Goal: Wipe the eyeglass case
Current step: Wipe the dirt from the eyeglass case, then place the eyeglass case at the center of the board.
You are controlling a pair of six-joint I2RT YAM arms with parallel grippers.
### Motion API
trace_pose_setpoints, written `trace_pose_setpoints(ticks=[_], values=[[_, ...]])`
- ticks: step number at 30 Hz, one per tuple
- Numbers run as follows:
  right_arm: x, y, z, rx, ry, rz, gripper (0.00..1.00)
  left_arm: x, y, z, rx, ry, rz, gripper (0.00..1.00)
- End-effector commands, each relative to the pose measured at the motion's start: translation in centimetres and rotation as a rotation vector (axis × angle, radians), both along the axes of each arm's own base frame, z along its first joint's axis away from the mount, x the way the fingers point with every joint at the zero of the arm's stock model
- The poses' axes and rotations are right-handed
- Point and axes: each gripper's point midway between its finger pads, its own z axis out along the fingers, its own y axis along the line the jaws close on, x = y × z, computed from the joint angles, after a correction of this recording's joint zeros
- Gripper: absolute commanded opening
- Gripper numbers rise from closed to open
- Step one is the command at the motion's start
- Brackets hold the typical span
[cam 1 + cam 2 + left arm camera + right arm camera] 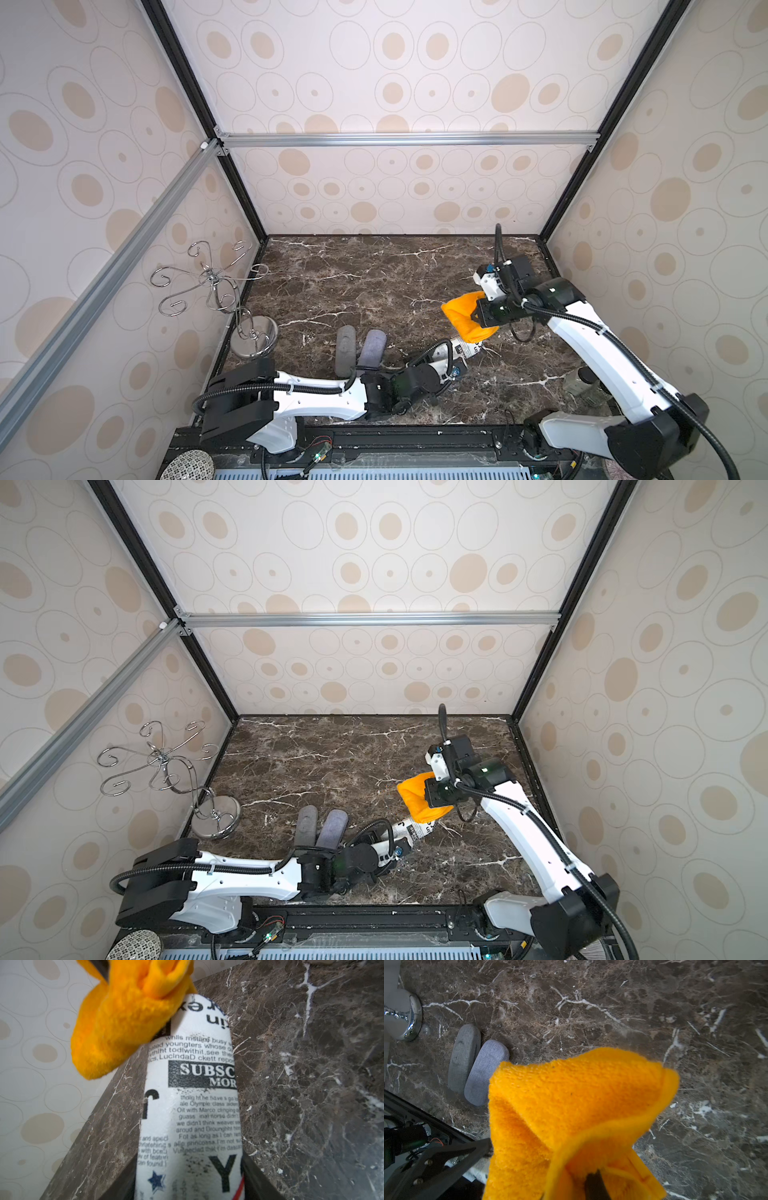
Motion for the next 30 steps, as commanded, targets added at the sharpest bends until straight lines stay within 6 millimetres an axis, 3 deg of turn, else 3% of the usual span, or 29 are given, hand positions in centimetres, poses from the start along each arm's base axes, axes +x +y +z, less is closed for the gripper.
trace_pose_setpoints(ticks=[1,4,11,19,30], values=[[-0.6,-2.4,-0.2,-0.014,-0.035,-0.118,0.0,0.8,0.7,0.4,-0.124,0.145,0.097,0.44],[-1.8,-3.8,-0.5,-0.034,-0.082,-0.16,0.0,1.5,1.9,-1.7,-0.184,0.285,0.213,0.44],[-3.9,-0.9,-0.5,0.185,-0.18,-0.045,0.0,3.5,2.9,-4.2,-0.361,0.513,0.43,0.44],[-4.5,-0.1,-1.0,0.304,-0.221,-0.062,0.0,6.6,3.7,-6.8,-0.475,0.609,0.631,0.45],[-5.2,-0.5,-2.4,0.288,-0.217,-0.06,0.0,7.8,2.7,-10.0,-0.481,0.65,0.708,0.51]])
